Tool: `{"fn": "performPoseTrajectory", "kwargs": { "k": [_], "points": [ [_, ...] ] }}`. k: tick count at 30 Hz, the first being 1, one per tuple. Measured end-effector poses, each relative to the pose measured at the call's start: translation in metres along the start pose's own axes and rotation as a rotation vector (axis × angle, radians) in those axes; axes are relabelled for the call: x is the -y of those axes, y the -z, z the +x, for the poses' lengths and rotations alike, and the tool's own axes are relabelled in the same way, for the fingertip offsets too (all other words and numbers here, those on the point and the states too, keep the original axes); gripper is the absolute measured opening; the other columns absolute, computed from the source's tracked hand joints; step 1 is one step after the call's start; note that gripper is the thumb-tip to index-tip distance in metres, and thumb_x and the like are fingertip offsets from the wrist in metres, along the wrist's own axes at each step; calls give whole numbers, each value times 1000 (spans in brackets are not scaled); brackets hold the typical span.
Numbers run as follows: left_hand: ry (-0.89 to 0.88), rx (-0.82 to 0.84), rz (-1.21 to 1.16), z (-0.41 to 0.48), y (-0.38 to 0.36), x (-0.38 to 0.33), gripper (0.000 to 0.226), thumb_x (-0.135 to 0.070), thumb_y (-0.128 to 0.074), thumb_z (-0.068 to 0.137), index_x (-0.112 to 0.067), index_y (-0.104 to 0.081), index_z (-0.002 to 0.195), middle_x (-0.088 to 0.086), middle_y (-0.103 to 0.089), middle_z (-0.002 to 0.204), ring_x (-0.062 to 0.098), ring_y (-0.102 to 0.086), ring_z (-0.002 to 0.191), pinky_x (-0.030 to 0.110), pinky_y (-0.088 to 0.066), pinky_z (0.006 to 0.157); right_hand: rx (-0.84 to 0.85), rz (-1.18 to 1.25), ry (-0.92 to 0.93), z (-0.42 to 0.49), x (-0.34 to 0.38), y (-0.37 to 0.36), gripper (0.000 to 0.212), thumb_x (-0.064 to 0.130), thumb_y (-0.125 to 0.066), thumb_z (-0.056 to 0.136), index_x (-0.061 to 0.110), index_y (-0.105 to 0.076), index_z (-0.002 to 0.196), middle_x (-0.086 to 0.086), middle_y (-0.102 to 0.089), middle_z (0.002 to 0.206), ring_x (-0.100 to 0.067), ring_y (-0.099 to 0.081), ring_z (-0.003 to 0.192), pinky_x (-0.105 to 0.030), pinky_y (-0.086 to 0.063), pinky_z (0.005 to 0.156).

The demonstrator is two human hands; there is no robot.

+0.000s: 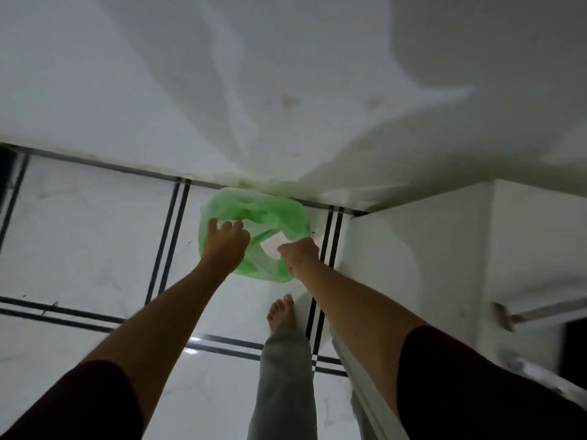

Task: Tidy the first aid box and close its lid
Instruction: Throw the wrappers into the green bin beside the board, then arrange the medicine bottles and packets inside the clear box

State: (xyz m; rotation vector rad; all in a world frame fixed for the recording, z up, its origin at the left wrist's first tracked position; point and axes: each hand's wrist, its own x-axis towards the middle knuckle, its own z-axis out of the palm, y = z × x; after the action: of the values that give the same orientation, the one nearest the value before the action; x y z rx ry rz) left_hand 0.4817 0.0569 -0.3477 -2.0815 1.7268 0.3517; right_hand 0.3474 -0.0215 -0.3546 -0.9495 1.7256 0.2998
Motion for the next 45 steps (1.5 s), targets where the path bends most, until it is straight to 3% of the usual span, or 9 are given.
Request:
{"fn": "performPoseTrajectory", "kwargs": {
  "k": [5,10,13,19,28,32,36,41,45],
  "points": [
    [-16,230,42,22,-52,-4,23,-31,-61,81,-13,-63,95,3,-63,98,25,-60,94,60,-27,103,53,-149,7,42,-11,-28,38,15,-63,85,-3,-55,118,-12,-63,102,-30,-65,90,-35,-57,74],
    [110,161,-113,-10,-45,-16,17,-21,-56,81,-6,-65,82,11,-66,86,30,-64,82,64,-28,102,-34,-406,226,8,-35,-10,15,13,-48,89,4,-59,92,-14,-63,95,-30,-63,86,-32,-46,62],
    [143,115,-206,-28,0,-35,18,-23,-53,85,-9,-65,89,8,-67,91,28,-64,87,62,-29,104,-55,-519,378,-29,-38,25,24,12,-45,90,14,-41,66,-12,-58,90,-26,-57,81,-31,-39,62],
    [151,-206,-330,-85,146,-107,19,-19,-56,81,-5,-67,88,13,-70,90,33,-66,83,63,-31,102,-184,-562,694,-143,-45,139,17,10,-46,88,3,-58,98,-14,-61,106,-32,-58,100,-40,-50,81],
    [-23,-588,-289,-201,319,-247,14,-16,-65,76,-10,-68,88,8,-71,92,29,-68,81,58,-34,100,-395,-675,1215,-294,-135,318,13,10,-51,87,4,-61,92,-15,-63,92,-31,-60,86,-40,-51,66],
    [-115,-648,-292,-227,360,-307,18,-14,-70,74,-10,-69,91,9,-72,94,29,-69,81,58,-36,99,-431,-635,1277,-313,-181,396,19,10,-51,88,3,-61,103,-15,-64,104,-29,-58,97,-39,-48,76],
    [-158,-549,-321,-240,380,-348,22,-19,-62,80,-12,-67,101,7,-70,103,28,-67,91,56,-31,105,-485,-554,1214,-317,-212,445,17,12,-53,88,8,-62,101,-11,-63,106,-25,-58,100,-35,-50,79],
    [-165,-405,-315,-248,383,-369,32,-26,-51,89,-16,-60,118,4,-63,123,23,-59,112,49,-21,112,-449,-493,1115,-317,-233,466,19,12,-51,90,10,-63,105,-10,-64,110,-25,-58,101,-37,-52,83],
    [-166,-397,-361,-234,382,-360,31,-24,-53,88,-15,-61,117,5,-64,121,25,-59,110,50,-26,109,-525,-353,1152,-316,-236,473,20,4,-51,88,3,-65,103,-17,-66,107,-30,-59,100,-38,-49,82]
  ]
}}
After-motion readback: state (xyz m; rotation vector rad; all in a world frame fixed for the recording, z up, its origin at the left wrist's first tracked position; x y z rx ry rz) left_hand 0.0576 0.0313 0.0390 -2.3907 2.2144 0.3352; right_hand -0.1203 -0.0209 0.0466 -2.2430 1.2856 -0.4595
